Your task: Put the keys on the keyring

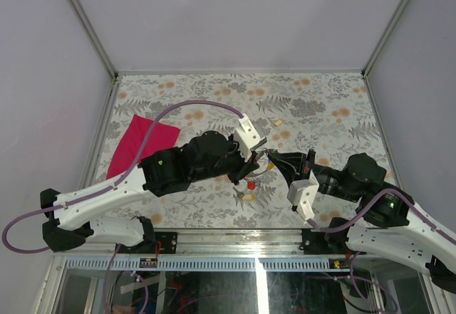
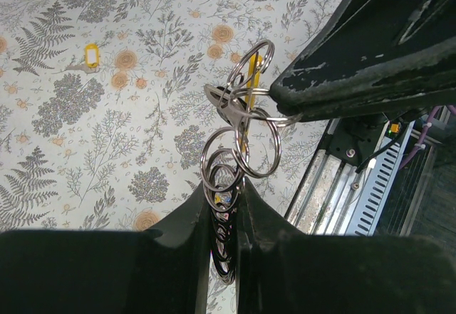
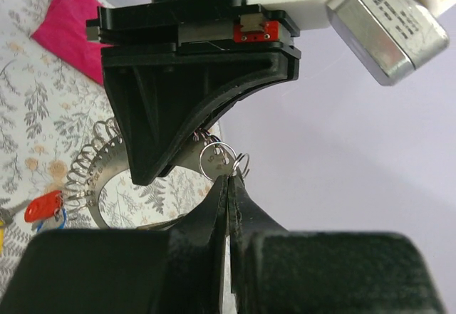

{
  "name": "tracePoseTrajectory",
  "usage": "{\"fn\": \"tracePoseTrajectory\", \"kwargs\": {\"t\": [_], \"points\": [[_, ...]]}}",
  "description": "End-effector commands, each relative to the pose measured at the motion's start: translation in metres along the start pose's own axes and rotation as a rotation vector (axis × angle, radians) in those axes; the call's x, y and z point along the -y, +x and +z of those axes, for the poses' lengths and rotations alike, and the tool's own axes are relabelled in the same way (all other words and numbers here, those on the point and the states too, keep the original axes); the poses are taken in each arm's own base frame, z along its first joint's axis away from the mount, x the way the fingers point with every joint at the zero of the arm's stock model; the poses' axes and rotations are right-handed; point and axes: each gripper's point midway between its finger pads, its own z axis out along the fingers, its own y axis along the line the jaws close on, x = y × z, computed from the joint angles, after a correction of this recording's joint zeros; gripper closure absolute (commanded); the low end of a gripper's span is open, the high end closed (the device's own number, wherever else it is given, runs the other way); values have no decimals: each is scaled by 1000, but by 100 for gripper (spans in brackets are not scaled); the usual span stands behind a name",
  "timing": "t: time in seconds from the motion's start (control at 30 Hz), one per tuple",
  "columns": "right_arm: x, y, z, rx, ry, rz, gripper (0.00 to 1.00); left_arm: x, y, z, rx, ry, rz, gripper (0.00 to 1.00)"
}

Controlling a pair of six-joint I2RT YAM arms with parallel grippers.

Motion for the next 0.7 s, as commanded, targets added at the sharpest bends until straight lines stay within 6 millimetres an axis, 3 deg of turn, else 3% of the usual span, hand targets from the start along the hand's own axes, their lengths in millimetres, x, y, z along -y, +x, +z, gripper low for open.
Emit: {"fn": "tracePoseTrajectory", "kwargs": {"t": [0.0,0.17,0.67], "points": [[23,-10,-2,54,140,88,97,5,-37,-8,123,20,2,100],[21,-9,0,57,146,96,89,5,-36,-7,118,23,2,100],[18,-6,5,58,141,93,78,6,-36,-6,121,27,2,100]]}}
